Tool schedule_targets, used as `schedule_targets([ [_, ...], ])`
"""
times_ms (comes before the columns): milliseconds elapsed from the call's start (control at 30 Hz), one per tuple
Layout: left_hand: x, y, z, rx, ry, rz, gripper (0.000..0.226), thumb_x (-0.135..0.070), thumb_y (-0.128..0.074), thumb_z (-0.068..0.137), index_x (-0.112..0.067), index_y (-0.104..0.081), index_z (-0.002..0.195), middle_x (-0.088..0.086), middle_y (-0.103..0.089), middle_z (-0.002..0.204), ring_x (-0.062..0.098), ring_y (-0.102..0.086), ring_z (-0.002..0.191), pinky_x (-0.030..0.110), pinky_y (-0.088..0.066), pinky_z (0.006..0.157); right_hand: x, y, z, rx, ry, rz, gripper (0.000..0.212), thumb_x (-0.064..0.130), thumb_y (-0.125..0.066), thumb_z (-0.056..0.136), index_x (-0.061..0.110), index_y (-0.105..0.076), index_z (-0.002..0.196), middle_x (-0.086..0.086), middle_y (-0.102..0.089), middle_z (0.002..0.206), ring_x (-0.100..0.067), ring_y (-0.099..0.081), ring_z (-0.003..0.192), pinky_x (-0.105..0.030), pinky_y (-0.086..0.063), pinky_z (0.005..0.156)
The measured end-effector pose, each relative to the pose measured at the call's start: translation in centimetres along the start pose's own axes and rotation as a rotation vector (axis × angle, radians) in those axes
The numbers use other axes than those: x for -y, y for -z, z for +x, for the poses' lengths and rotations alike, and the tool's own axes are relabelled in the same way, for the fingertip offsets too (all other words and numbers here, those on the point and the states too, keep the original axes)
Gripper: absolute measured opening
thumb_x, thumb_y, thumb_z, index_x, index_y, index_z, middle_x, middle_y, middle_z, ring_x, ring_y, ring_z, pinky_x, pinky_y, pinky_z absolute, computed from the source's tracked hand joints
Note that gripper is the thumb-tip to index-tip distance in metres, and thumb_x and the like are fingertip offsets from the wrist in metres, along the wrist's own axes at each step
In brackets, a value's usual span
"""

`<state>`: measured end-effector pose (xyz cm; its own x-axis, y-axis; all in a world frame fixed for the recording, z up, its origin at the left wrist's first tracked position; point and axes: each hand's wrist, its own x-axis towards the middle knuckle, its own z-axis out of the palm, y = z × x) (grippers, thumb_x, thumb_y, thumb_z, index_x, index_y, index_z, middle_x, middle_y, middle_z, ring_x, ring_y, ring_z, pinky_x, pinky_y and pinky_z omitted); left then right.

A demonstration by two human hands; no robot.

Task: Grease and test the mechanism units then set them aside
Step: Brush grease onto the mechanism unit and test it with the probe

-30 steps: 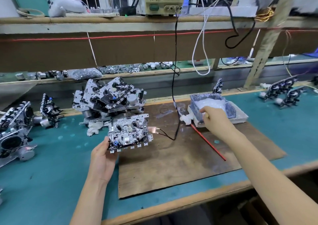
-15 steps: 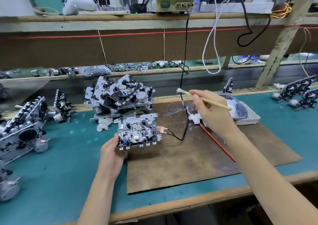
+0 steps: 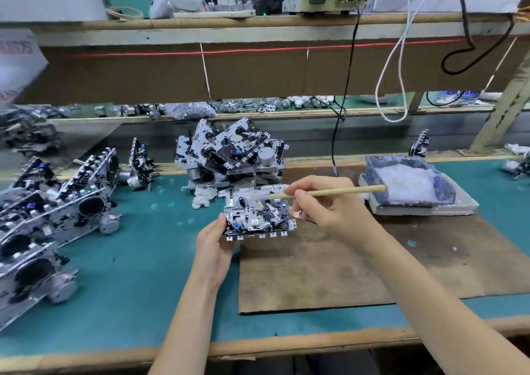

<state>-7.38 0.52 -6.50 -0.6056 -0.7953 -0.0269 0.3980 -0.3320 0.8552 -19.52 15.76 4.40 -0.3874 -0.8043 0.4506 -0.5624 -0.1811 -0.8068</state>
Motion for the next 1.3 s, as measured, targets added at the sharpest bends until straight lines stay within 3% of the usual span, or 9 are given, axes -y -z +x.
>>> schedule_targets([
  [133,0.0,0.0,0.0,0.015,0.003,-0.002,0.032,-0.017,-0.038,0.099,0.001,-0.065,0.098,0.007,-0.074,0.092,0.013,-0.070,0.084,0.023,-0.056,0.070,-0.4,-0.6,0.3,0.004,-0.006,0.000,0.015,0.005,-0.053,0.087,0.013,-0.066,0.084,0.001,-0.061,0.062,-0.037,-0.053,0.062,-0.046,-0.044,0.054],
  [533,-0.1,0.0,-0.1,0.016,0.001,-0.014,0.031,-0.018,-0.042,0.096,0.003,-0.065,0.096,0.009,-0.072,0.092,0.015,-0.067,0.085,0.024,-0.055,0.075,-1.3,-0.9,0.7,0.041,-0.041,-0.046,0.017,-0.003,-0.053,0.088,0.000,-0.069,0.090,-0.003,-0.062,0.065,-0.018,-0.050,0.058,-0.028,-0.039,0.051],
  [700,0.0,-0.1,-0.1,0.023,-0.005,-0.028,0.032,-0.016,-0.040,0.097,0.003,-0.065,0.094,0.007,-0.073,0.089,0.014,-0.069,0.083,0.023,-0.056,0.075,-1.5,-1.0,0.7,0.036,-0.023,-0.042,0.016,-0.003,-0.053,0.088,-0.001,-0.069,0.088,-0.005,-0.061,0.062,-0.019,-0.049,0.057,-0.030,-0.039,0.050],
  [900,0.0,0.0,-0.1,0.020,-0.001,-0.015,0.031,-0.017,-0.041,0.096,0.003,-0.065,0.095,0.010,-0.071,0.093,0.018,-0.066,0.088,0.029,-0.053,0.082,-1.7,-1.1,0.8,0.054,-0.014,-0.045,0.016,-0.003,-0.053,0.088,0.001,-0.069,0.088,-0.007,-0.062,0.064,-0.014,-0.048,0.056,-0.019,-0.037,0.048],
  [967,0.0,0.0,-0.1,0.019,-0.001,-0.020,0.032,-0.017,-0.042,0.096,0.001,-0.068,0.093,0.010,-0.072,0.093,0.018,-0.067,0.088,0.030,-0.053,0.084,-1.7,-1.1,0.8,0.045,-0.006,-0.040,0.016,-0.003,-0.053,0.088,0.001,-0.069,0.088,-0.007,-0.062,0.064,-0.017,-0.049,0.055,-0.021,-0.037,0.048],
  [1067,-0.1,0.0,0.0,0.020,0.001,-0.042,0.042,-0.016,-0.041,0.097,-0.006,-0.076,0.077,0.008,-0.073,0.088,0.015,-0.068,0.083,0.026,-0.055,0.078,-2.0,-1.2,0.8,0.025,0.004,-0.045,0.017,-0.002,-0.053,0.088,0.001,-0.069,0.088,-0.004,-0.061,0.062,-0.033,-0.055,0.063,-0.036,-0.041,0.051],
  [1200,0.0,0.1,0.1,0.032,-0.010,-0.023,0.044,-0.017,-0.040,0.096,-0.012,-0.078,0.075,0.005,-0.074,0.086,0.012,-0.069,0.082,0.022,-0.056,0.074,-1.7,-1.1,0.8,-0.055,0.133,-0.052,0.022,0.008,-0.052,0.086,0.009,-0.068,0.099,0.007,-0.063,0.071,-0.019,-0.060,0.063,-0.037,-0.050,0.061],
  [1300,0.0,0.1,0.1,0.047,-0.025,-0.012,0.044,-0.019,-0.041,0.095,-0.013,-0.079,0.074,0.003,-0.074,0.084,0.010,-0.069,0.080,0.020,-0.055,0.070,-1.7,-1.6,1.0,-0.065,0.383,-0.320,0.023,0.005,-0.052,0.088,-0.001,-0.065,0.106,-0.013,-0.069,0.090,-0.029,-0.067,0.083,-0.038,-0.055,0.076],
])
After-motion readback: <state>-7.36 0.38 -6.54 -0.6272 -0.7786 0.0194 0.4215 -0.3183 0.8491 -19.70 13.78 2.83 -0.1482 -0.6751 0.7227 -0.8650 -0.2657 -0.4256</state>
